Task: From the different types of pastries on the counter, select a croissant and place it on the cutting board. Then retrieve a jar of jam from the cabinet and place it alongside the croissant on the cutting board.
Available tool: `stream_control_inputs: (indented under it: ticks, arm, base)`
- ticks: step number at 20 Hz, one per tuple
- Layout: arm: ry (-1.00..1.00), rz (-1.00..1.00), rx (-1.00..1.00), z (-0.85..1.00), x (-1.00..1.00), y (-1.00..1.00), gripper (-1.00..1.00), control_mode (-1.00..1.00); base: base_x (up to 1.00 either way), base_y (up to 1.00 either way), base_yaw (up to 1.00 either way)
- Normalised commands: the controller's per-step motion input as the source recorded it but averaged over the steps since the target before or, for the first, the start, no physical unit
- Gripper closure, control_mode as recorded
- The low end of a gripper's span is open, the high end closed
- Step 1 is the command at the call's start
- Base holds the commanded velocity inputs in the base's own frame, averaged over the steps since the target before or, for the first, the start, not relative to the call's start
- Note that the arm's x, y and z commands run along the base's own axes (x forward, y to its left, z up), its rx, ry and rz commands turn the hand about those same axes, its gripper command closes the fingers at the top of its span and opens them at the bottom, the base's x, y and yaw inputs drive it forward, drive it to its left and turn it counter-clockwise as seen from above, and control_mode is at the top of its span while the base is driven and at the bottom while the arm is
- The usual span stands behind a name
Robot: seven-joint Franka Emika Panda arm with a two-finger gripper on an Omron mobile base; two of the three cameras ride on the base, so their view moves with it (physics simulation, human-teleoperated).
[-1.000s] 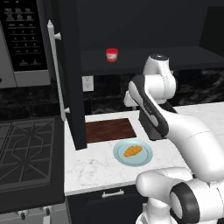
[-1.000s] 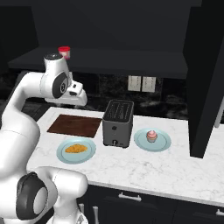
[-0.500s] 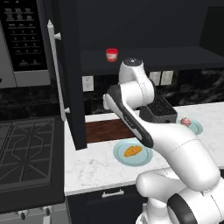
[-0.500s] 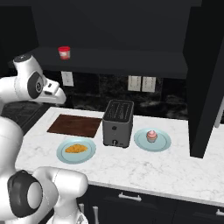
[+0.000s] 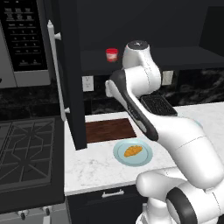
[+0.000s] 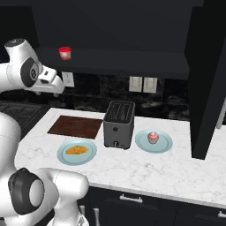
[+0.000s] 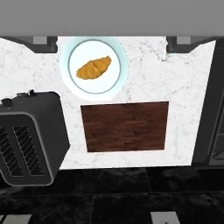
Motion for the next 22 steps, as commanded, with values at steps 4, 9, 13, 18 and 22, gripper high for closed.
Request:
stream_control_inputs:
  ticks: [4, 9, 13, 18, 22]
  arm:
    - [-0.25, 0.02, 0.14, 0.58, -0.01, -0.26, -1.0, -1.0]
    - [-0.42, 0.05, 0.0, 0.66, -0.02, 0.01, -1.0, -1.0]
    - [-0.28, 0.17, 0.0, 0.93, 0.21, 0.0, -1.0, -1.0]
    - [-0.07, 0.04, 0.0, 0.19, 0.24, 0.02, -1.0, -1.0]
    - [-0.02, 0.02, 0.0, 0.0, 0.94, 0.17, -1.0, -1.0]
  base:
    - [0.0, 0.0, 0.0]
    - [0.0, 0.0, 0.0]
    - [0.0, 0.0, 0.0]
    - [0.0, 0.0, 0.0]
    - [0.0, 0.0, 0.0]
